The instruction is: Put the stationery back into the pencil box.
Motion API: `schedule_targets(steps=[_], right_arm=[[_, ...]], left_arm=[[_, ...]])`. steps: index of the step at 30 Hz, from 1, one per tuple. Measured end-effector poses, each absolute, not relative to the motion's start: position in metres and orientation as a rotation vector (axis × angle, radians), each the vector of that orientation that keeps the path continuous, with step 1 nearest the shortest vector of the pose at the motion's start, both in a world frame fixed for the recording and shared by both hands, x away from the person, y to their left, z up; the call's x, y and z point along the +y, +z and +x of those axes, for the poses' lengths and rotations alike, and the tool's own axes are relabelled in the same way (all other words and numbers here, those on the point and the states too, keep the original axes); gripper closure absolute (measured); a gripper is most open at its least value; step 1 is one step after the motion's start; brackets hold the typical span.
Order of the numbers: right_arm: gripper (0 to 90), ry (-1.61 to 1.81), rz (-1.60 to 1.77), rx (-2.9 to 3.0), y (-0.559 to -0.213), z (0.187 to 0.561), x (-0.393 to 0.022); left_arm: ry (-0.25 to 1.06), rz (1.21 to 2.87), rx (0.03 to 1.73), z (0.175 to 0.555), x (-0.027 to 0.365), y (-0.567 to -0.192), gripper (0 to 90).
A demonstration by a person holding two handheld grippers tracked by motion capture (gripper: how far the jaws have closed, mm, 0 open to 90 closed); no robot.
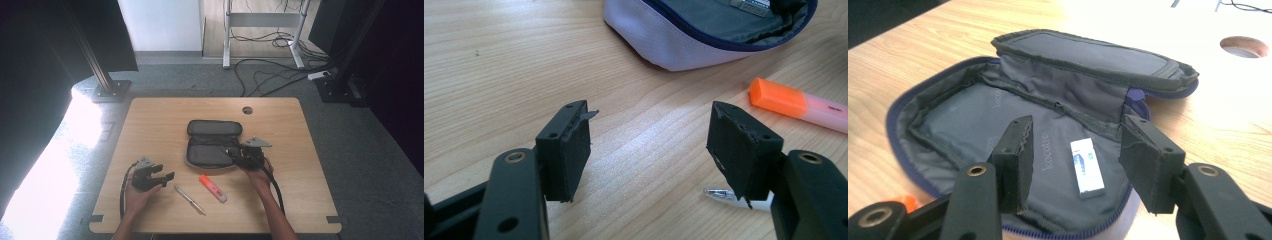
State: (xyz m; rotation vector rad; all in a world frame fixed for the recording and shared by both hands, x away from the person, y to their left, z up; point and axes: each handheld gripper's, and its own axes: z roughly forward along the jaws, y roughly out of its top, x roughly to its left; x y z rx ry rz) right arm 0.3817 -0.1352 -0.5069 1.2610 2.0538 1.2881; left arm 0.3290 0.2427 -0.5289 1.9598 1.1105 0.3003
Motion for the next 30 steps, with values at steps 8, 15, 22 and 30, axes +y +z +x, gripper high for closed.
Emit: schedule_targets(steps=[8,15,22,30], right_arm=[[46.6,1.320,1.229,2.062,-0.505,0.362,-0.143],[46.5,1.348,1.229,2.048,-0.507,0.347,-0.150],[46.6,1.358,1.222,2.048,-0.507,0.339,-0.152],[46.6,1.360,1.210,2.058,-0.507,0.325,-0.154]], left_arm=[[0.305,1.961,1.125,0.330,0.245,-0.530,34.2],[0.298,1.961,1.126,0.330,0.245,-0.531,34.2],[0.301,1.962,1.124,0.329,0.244,-0.531,34.1],[0.301,1.968,1.118,0.329,0.244,-0.530,34.1]])
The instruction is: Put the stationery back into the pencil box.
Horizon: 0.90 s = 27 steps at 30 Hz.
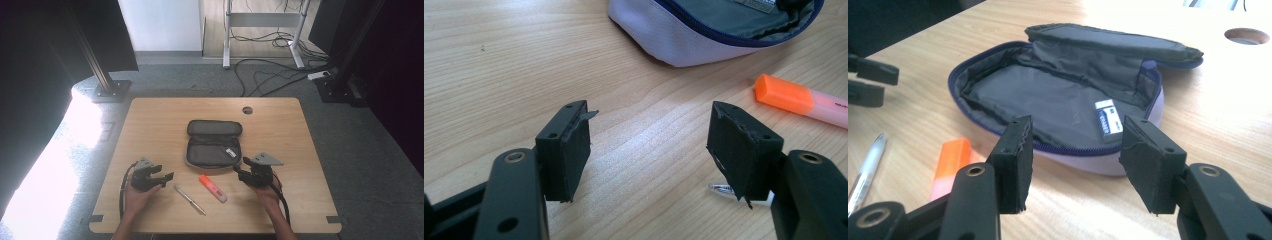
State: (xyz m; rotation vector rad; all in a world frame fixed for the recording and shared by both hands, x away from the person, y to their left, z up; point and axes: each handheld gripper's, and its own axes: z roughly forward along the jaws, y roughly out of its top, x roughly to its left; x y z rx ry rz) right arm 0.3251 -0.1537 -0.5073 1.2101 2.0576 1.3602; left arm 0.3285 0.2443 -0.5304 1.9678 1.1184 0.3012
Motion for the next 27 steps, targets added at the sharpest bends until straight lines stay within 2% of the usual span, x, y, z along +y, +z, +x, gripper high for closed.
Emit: schedule_targets(steps=[27], right_arm=[[46.6,1.389,1.148,2.163,-0.515,0.297,-0.123]], left_arm=[[0.305,1.988,1.110,0.328,0.241,-0.531,33.5]])
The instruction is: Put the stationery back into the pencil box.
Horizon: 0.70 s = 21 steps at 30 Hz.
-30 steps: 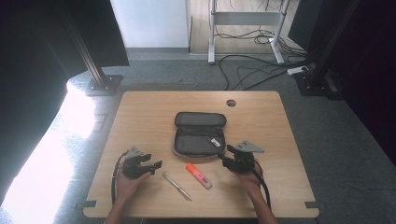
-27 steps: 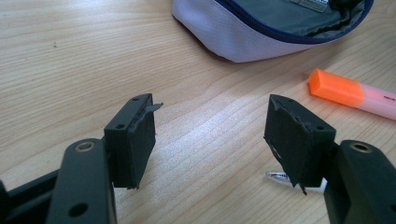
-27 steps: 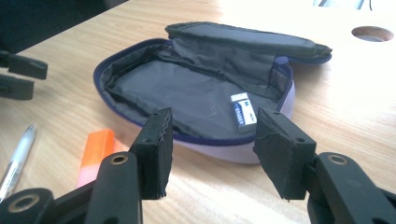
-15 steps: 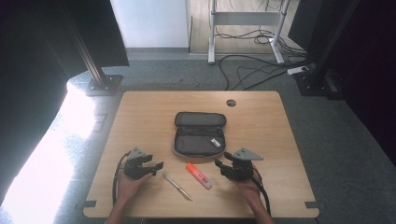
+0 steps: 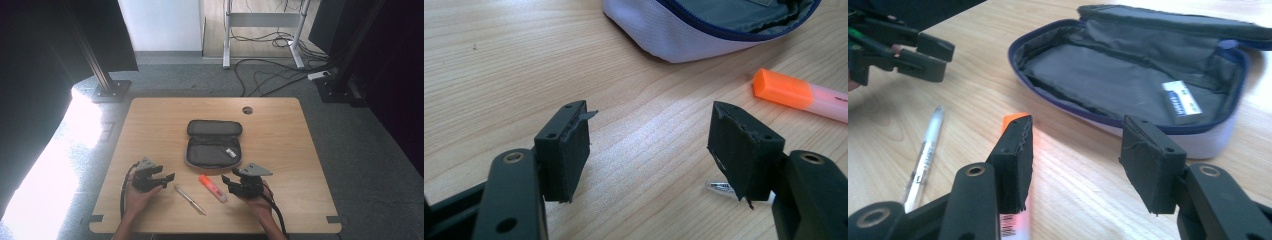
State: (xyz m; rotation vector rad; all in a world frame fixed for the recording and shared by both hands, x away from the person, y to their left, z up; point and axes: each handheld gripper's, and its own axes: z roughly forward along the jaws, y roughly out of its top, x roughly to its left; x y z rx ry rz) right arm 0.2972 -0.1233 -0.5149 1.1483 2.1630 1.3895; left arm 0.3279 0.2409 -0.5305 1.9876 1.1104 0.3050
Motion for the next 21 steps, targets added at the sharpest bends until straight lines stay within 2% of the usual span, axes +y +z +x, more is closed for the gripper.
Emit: schedule_targets(steps=[21], right_arm=[[48.9,1.381,1.107,2.282,-0.530,0.292,-0.091]], left_arm=[[0.305,1.997,1.111,0.328,0.240,-0.531,33.5]])
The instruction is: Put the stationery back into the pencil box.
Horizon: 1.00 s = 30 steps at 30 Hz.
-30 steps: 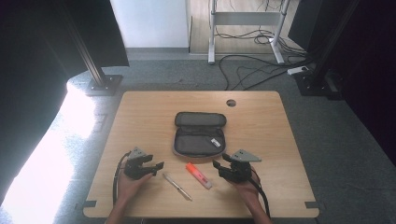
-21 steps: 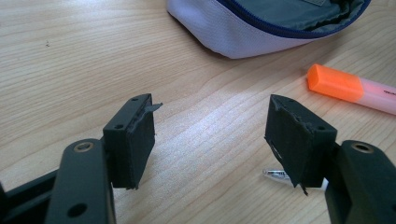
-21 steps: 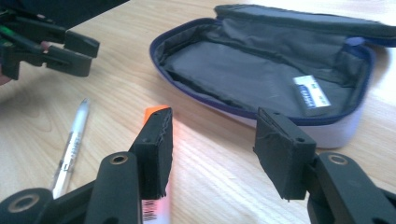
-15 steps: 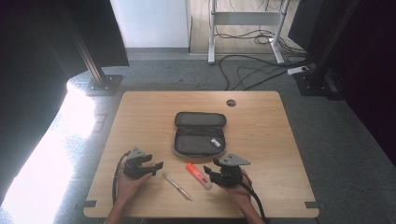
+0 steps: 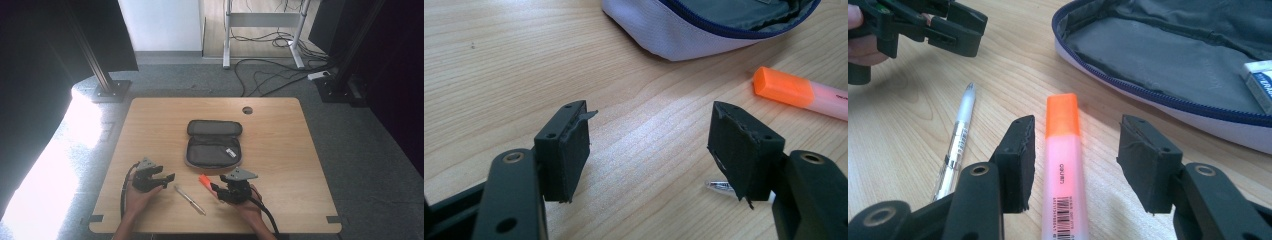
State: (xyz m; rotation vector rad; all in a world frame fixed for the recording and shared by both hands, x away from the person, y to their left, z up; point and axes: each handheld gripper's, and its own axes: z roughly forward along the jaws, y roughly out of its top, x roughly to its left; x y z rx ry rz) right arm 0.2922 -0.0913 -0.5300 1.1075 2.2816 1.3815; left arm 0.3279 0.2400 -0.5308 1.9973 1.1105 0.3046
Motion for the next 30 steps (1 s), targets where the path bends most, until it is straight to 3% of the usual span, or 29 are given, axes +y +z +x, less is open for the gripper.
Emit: schedule_targets(steps=[30], right_arm=[[60.0,1.219,1.067,2.387,-0.548,0.293,-0.069]], left_arm=[[0.302,1.999,1.108,0.329,0.240,-0.531,33.5]])
